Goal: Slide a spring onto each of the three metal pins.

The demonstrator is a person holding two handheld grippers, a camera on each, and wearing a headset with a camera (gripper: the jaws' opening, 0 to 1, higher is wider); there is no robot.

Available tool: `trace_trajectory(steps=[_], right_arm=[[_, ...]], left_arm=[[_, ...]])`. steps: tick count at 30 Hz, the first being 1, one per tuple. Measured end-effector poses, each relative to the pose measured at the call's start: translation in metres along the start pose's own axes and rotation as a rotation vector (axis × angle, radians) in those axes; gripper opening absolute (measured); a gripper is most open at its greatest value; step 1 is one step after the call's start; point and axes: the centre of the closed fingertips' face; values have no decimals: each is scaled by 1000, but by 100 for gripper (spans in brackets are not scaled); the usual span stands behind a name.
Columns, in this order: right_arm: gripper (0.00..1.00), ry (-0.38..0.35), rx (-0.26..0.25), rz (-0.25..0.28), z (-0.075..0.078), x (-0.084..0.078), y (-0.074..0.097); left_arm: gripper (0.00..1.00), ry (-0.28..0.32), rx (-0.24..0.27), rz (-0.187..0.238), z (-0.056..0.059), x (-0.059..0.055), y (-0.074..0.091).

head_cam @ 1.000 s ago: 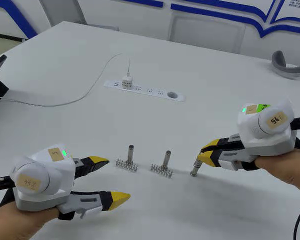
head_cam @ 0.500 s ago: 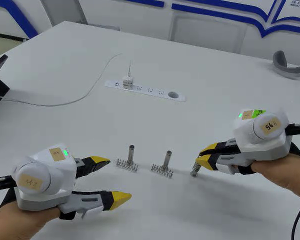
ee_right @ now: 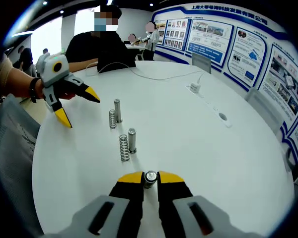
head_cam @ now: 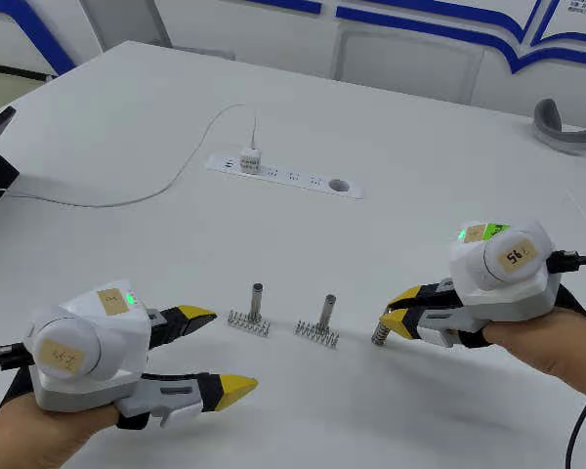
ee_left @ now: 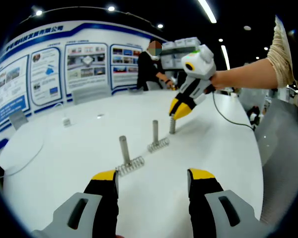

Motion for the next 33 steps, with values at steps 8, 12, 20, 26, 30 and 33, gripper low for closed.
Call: trace_trajectory(steps=[8, 12, 20, 26, 30, 33], right_arm=[[12, -2, -1, 2, -1, 0, -1], [12, -2, -2, 1, -1, 0, -1], [15, -5, -8, 9, 0, 1, 1], [17, -2, -19, 27, -2, 7, 8], [17, 17, -23, 44, -3, 18, 13], [17, 30, -22, 55, -6, 24, 15]], left_arm=[[57, 0, 1, -1, 0, 0, 0], [57, -1, 0, 0, 0, 0, 0], [57, -2, 0, 1, -1, 0, 0], [57, -4, -1, 1, -1, 0, 0], [57, -4, -1, 2, -1, 0, 0], [57, -5, 0, 2, -1, 1, 0]])
Point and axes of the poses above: the centre of the closed fingertips' face, and the gripper's own axes: y roughly backward along the fingers, z roughly to its right, x roughly out of its top, and after that the axes turned 11 degrees about -z, right-handed
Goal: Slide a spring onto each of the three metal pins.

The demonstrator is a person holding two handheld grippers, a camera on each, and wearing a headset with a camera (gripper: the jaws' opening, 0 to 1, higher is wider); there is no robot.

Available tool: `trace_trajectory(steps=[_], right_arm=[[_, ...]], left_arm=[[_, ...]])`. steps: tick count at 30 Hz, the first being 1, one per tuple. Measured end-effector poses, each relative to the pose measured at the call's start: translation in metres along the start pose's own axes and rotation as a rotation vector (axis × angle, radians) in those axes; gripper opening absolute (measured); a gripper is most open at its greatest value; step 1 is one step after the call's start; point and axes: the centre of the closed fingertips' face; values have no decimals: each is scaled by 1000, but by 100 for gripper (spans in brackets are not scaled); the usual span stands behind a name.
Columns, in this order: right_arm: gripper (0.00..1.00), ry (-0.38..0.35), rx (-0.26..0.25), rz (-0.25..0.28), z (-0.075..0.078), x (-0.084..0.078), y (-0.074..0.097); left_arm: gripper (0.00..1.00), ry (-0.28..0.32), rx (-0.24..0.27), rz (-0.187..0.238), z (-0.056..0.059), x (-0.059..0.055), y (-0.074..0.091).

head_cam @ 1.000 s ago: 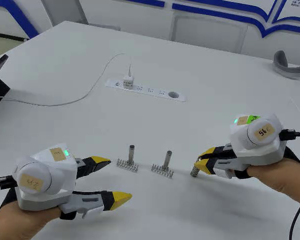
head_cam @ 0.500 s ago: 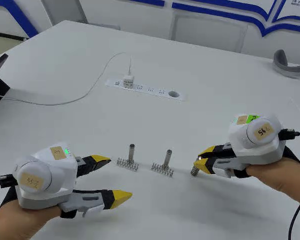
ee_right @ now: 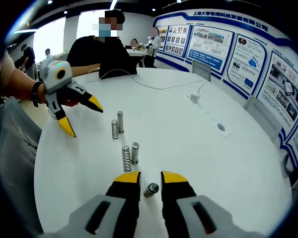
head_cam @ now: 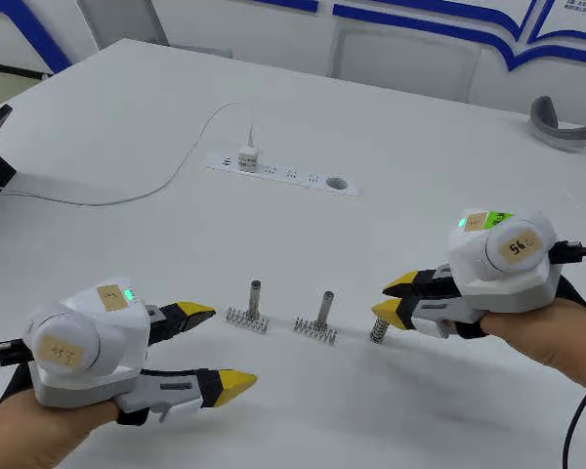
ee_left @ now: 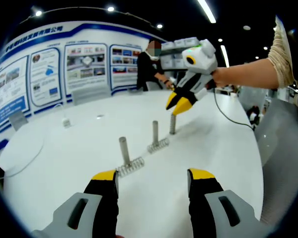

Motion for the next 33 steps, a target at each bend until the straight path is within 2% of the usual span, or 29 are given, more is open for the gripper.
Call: trace_trajectory(steps=[5, 15, 22, 33], right_arm=[[17, 20, 12, 12, -6, 9, -1], [17, 38, 55, 1, -27, 11, -15], [17, 56, 86, -31, -38, 7, -27], [17, 80, 104, -96, -43, -1, -46]], left_arm=[[57, 1, 1, 2, 1, 1, 0], [57, 4, 6, 3, 0, 1, 1], [57, 3, 4, 3, 1, 2, 0], [56, 5, 4, 1, 0, 0, 0]])
Point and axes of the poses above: the centre of the closed fingertips' face, and the gripper's own axes: y roughly backward along the fingers, z roughly to its right, x roughly out of its top, and after that the axes turned 11 degrees about -z, right-handed
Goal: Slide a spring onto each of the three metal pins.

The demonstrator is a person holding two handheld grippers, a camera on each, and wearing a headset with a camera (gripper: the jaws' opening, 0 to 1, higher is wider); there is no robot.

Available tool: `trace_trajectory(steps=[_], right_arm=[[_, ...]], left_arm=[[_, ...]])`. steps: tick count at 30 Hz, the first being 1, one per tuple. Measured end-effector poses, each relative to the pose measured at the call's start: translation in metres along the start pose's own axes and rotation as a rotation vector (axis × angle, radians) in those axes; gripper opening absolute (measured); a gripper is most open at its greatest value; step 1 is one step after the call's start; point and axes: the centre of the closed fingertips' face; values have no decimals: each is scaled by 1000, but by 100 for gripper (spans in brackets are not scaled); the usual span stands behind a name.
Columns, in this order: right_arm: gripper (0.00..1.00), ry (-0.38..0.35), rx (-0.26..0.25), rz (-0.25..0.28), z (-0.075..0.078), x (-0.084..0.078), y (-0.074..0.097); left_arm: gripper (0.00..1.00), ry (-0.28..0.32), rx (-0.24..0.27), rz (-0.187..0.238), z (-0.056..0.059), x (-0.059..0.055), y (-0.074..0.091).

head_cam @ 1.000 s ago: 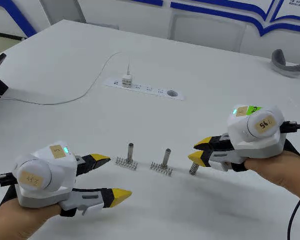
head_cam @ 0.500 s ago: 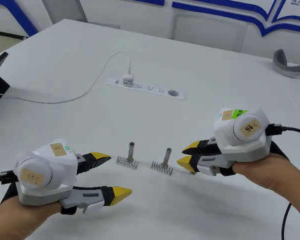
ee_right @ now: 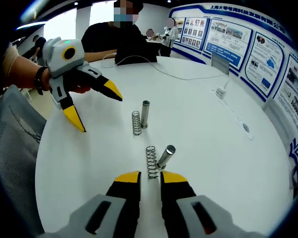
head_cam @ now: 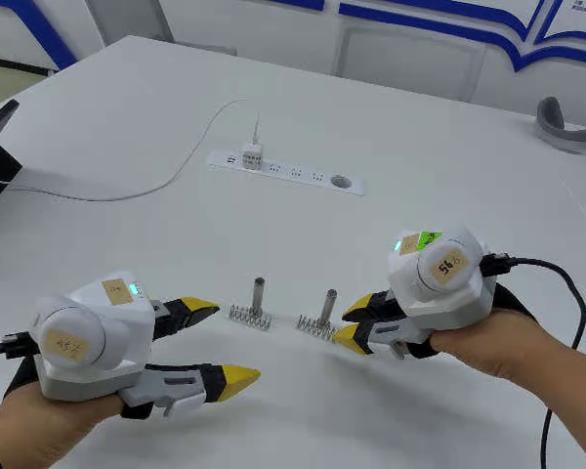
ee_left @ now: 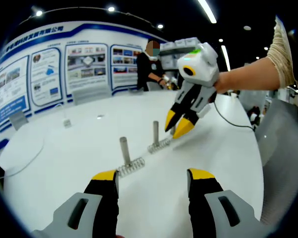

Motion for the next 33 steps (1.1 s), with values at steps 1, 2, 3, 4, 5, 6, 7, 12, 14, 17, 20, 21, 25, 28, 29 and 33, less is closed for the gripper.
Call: trace_trajectory(steps=[1, 2, 3, 4, 5, 6, 7, 12, 14, 17, 20, 21, 25, 28, 29, 33], right_arm=[[17, 2, 1, -7, 0, -1, -2], [17, 5, 2, -9, 0, 0, -2], [16, 9, 4, -14, 0, 0, -4], [16, 12, 3, -18, 0, 0, -5], [16, 15, 1, -21, 1, 0, -5], [16, 15, 3, -24, 1, 1, -7], [16, 13, 7, -25, 1, 1, -8], [16, 12, 17, -43, 0, -1, -13], [16, 9, 20, -46, 0, -1, -14], [15, 7, 24, -54, 1, -2, -17], [15, 4, 29, -59, 1, -2, -19], [15, 1, 30, -62, 1, -3, -19], [14, -2, 37, -70, 1, -3, -21], [14, -6, 46, -83, -1, -5, -24], [14, -6, 48, -88, -1, -6, -25], [13, -16, 55, -94, -2, -7, -26]], left_arm=[[56, 0, 0, -1, 0, 0, 0], [56, 0, 0, -1, 0, 0, 0], [56, 0, 0, -1, 0, 0, 0], [56, 0, 0, -1, 0, -1, 0], [56, 0, -1, -1, 0, -1, 0], [56, -1, 0, -1, 0, 0, 0], [56, -1, 0, -2, 0, 0, 0], [56, 1, 3, -1, -1, 0, 1], [56, 2, 5, -2, -2, -1, 1], [56, 1, 4, -5, -2, -2, 1], [56, 3, 3, -7, -2, -4, 0], [56, 3, 1, -8, -2, -5, 0], [56, 2, -2, -8, -1, -4, -2], [56, 2, -5, -5, -1, -3, -3], [56, 3, -7, -5, -1, -3, -3], [56, 3, -8, -5, 0, -4, -3]])
Point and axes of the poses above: the centre of the closed fingertips' face, and the gripper's own axes: y roughly backward along the fingers, z roughly to its right, x roughly out of its top, and after that the axes turned 11 degrees about -z, right-handed
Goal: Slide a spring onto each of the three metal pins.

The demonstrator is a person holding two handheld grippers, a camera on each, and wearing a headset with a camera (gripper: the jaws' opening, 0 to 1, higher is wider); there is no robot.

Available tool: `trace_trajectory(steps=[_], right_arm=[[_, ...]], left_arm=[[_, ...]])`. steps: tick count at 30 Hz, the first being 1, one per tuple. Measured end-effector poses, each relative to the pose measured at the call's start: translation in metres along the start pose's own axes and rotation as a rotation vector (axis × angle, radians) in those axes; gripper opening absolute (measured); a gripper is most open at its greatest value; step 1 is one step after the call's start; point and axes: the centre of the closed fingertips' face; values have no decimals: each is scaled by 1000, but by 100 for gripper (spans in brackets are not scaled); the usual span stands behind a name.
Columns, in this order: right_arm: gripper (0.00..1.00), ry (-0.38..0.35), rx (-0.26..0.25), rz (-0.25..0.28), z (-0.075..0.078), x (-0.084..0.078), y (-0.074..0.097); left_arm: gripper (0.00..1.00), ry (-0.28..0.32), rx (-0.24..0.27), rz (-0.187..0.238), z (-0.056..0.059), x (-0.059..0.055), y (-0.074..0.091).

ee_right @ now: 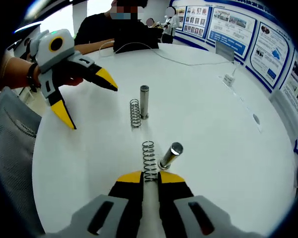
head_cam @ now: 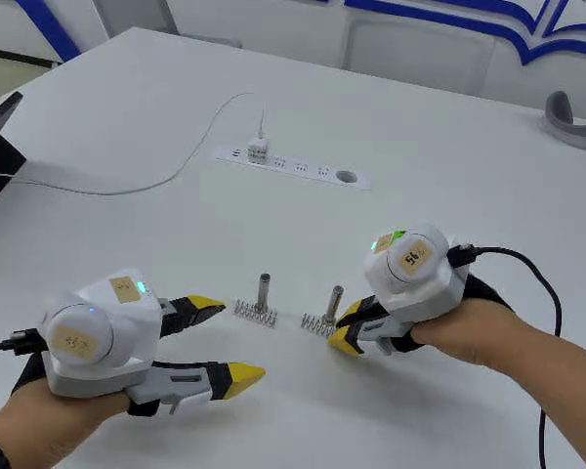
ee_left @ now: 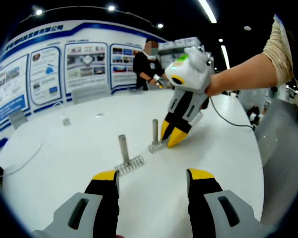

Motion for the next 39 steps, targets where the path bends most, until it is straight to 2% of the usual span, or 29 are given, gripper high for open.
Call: trace_trajectory(steps=[7, 17, 31, 39], right_arm=[[12, 1, 7, -9, -2, 0, 1], [11, 25, 14, 5, -14, 2, 10], [11, 166, 48, 32, -39, 13, 33], [11, 235, 60, 41, -48, 19, 37]], left_arm=[[55, -1, -6, -4, 2, -2, -1], [54, -5, -12, -3, 5, -1, 0], [48, -48, -58, 2, 23, 8, -9], [42, -81, -85, 6, 33, 13, -12]])
Point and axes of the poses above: the centre of the closed fingertips' face, and the gripper's own axes: y roughly backward along the fingers, z roughly to its right, x roughly out of its top, and after that the axes turned 11 degrees about -z, right-handed
